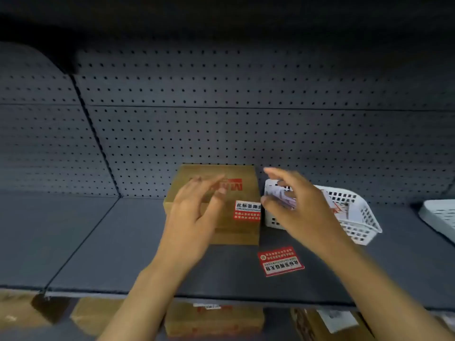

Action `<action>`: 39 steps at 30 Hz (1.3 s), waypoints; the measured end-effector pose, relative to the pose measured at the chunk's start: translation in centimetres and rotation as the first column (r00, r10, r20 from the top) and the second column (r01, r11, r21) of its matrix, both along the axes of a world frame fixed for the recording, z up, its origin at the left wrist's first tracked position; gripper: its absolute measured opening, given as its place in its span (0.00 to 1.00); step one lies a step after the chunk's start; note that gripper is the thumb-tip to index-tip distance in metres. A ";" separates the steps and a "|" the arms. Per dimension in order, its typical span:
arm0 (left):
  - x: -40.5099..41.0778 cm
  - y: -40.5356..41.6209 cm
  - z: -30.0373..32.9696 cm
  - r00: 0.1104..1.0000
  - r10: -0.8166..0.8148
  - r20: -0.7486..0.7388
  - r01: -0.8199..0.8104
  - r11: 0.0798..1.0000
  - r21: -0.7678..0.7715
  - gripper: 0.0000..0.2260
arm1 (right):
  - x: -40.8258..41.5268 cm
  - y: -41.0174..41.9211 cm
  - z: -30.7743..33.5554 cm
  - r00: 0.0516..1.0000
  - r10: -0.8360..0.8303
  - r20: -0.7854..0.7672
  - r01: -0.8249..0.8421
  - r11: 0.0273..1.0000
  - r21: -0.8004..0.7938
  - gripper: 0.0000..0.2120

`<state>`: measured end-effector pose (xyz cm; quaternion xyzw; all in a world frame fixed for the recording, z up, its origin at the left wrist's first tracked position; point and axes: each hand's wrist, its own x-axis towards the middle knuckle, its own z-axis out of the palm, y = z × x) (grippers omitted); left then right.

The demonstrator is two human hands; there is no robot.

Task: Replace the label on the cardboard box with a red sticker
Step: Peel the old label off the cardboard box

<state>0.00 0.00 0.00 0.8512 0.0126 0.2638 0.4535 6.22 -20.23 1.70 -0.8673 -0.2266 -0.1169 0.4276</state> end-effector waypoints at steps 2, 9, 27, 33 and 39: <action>1.8 -0.3 -0.3 0.999 0.028 0.021 -0.030 0.994 0.109 0.14 | 1.9 0.4 -0.7 0.999 0.035 0.022 -0.034 0.999 -0.030 0.20; 4.8 1.0 -2.5 0.999 0.025 -0.041 -0.011 0.947 0.320 0.17 | 5.1 2.4 -4.2 0.982 0.168 0.086 -0.143 0.960 -0.243 0.15; 5.9 2.5 -2.2 0.989 -0.011 -0.151 0.091 0.837 0.540 0.11 | 5.1 3.0 -4.4 0.935 0.238 0.262 -0.183 0.959 -0.218 0.07; 6.1 2.9 -2.5 0.988 -0.020 -0.153 0.099 0.845 0.525 0.11 | 4.8 2.0 -4.4 0.903 0.290 0.318 -0.205 0.939 -0.276 0.05; 6.1 2.9 -2.6 0.988 -0.006 -0.153 0.092 0.820 0.565 0.12 | 4.7 1.6 -3.9 0.919 0.306 0.248 -0.214 0.917 -0.338 0.26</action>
